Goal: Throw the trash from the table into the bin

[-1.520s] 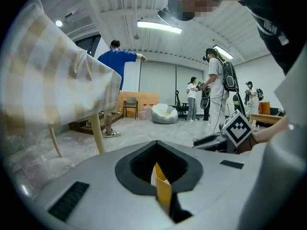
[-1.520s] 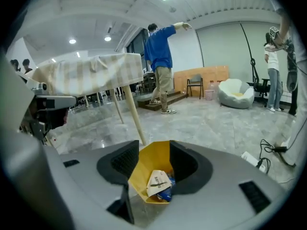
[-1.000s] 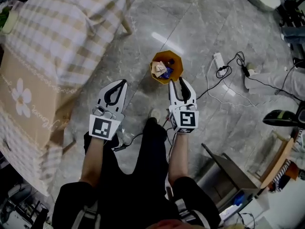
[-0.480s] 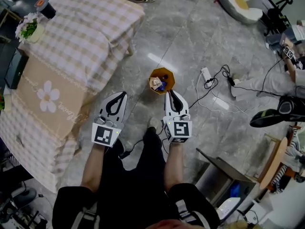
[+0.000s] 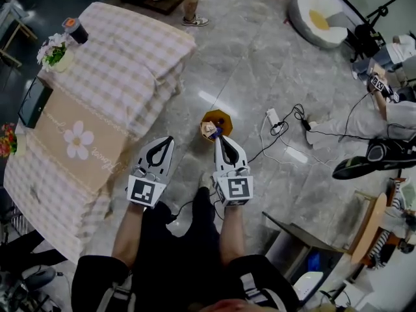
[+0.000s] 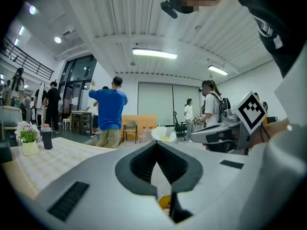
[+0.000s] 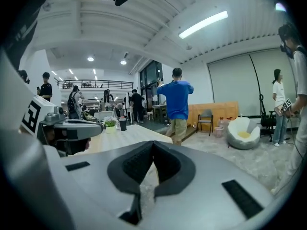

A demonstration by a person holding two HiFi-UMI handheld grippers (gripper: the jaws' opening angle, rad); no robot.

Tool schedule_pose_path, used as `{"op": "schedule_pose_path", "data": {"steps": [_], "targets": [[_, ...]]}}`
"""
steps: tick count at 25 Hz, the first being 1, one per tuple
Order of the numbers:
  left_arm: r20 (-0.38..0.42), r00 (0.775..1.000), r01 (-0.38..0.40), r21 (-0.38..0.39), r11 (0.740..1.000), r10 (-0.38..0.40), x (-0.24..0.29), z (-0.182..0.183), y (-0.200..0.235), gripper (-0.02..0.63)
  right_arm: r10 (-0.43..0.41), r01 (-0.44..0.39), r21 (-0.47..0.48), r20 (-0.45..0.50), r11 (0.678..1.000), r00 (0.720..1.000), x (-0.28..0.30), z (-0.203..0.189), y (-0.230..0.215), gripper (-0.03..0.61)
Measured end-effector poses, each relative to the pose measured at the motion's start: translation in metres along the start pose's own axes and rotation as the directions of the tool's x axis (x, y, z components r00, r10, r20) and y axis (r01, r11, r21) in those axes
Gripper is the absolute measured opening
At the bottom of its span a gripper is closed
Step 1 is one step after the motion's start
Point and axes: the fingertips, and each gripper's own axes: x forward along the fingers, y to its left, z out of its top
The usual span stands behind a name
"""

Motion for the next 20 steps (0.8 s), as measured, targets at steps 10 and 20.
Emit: {"op": "schedule_pose_path", "data": {"steps": [10,20], "targets": [[0.007,1.000,-0.011,-0.013,1.000,0.011,0.007,0.006,0.001,0.003,0.009,-0.010,-0.028,-0.006,1.000,1.000,0.002,0.006,-0.006,0.006],[0.023,0.992,-0.121,-0.017,0.993,0.121,-0.030,0.009,0.036,0.003,0.148,-0.148,-0.070,-0.008,0.987,0.989,0.029,0.015,0.045,0.006]]}}
